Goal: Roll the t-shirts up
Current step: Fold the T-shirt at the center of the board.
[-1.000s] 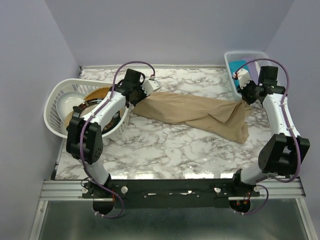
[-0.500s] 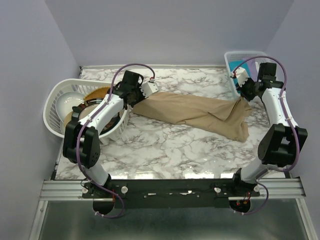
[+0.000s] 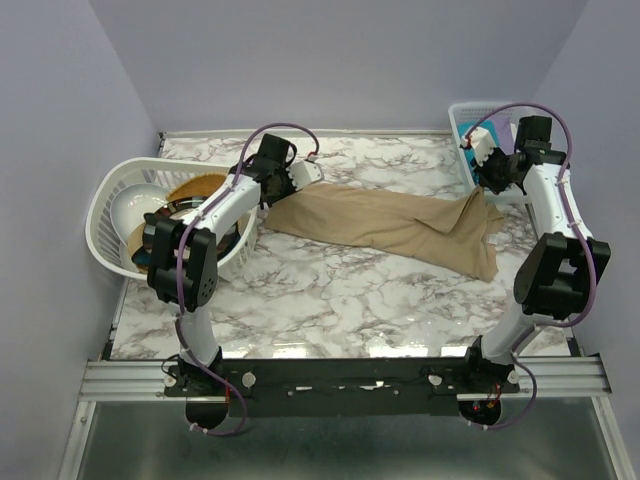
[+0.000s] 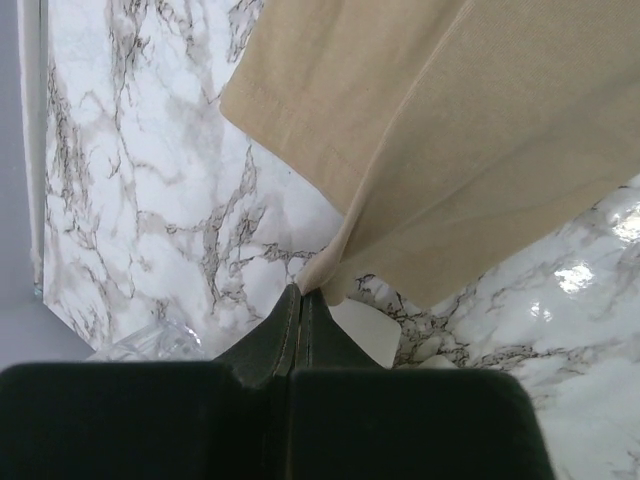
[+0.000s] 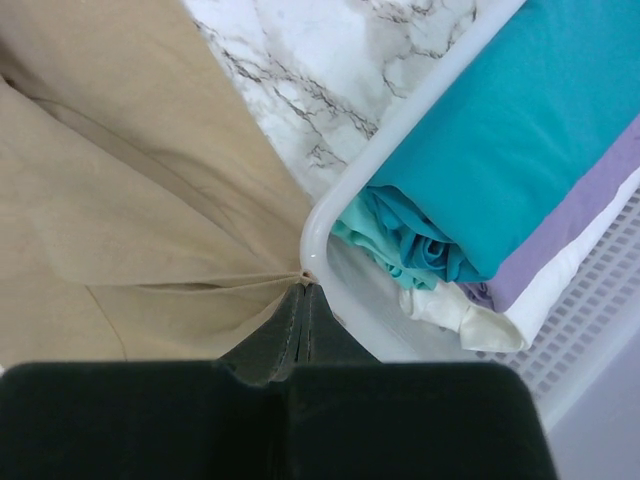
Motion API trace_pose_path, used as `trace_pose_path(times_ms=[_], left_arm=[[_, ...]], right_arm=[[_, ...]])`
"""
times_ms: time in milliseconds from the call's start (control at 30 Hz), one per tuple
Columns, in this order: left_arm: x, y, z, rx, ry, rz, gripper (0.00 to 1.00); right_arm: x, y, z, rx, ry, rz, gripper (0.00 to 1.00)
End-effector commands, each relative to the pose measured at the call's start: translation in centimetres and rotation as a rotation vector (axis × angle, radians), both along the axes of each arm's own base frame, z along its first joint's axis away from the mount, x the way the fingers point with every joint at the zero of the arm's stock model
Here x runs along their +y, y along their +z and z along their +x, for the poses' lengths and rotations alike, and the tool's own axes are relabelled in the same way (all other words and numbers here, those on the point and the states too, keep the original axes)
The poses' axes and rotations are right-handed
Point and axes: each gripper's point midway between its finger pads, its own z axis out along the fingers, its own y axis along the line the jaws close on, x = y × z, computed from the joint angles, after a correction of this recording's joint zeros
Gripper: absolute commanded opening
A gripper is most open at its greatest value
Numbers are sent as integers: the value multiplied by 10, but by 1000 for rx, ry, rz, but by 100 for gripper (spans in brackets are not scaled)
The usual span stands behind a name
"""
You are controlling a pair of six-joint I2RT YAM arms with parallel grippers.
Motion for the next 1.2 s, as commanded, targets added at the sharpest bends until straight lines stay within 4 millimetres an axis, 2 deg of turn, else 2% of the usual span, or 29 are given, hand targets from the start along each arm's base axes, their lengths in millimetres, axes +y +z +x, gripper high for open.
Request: trace_pose_path(times_ms=[0,333,533,633,667,733,767,800,867,900,967,1000,1133,1167], left_arm=[[86,-44,-35,215,166,264,0],[86,-64,-40,268,147,281,0],[84,-72,-49,313,111,271,0],[74,-71,-59,341,90,217,0],[70,-63,-61,336,85,187,0],[58,-58,-78,386,27,119,0],[51,-47,-85,384,-11,76,0],[50,-46,-100,424,-39,62,0],[40,-36,-113,427,-86,2,0],[37,-36,-124,461,-98,-17,0],[31,-30,-135,484,-112,-63,0],[31,-30,-141,502,-114,-65,0],[36,-35,-157,536,-129,-49,0],[38,-35,-159,533,-134,-42,0]], right_arm=[[3,-5,-7,41,18,24,0],[2,-12,-12,74,7,24,0],[3,-10,-25,93,-16,25,0],[7,-14,-42,128,-31,48,0],[11,-7,-51,129,-31,57,0],[17,-6,-68,150,-43,84,0],[21,6,-80,138,-44,90,0],[25,-1,-93,163,-47,104,0],[31,2,-111,173,-51,118,0],[34,12,-122,151,-55,123,0],[40,11,-143,188,-64,146,0],[44,22,-153,162,-73,158,0],[59,25,-186,174,-72,190,0],[61,21,-197,202,-72,192,0]])
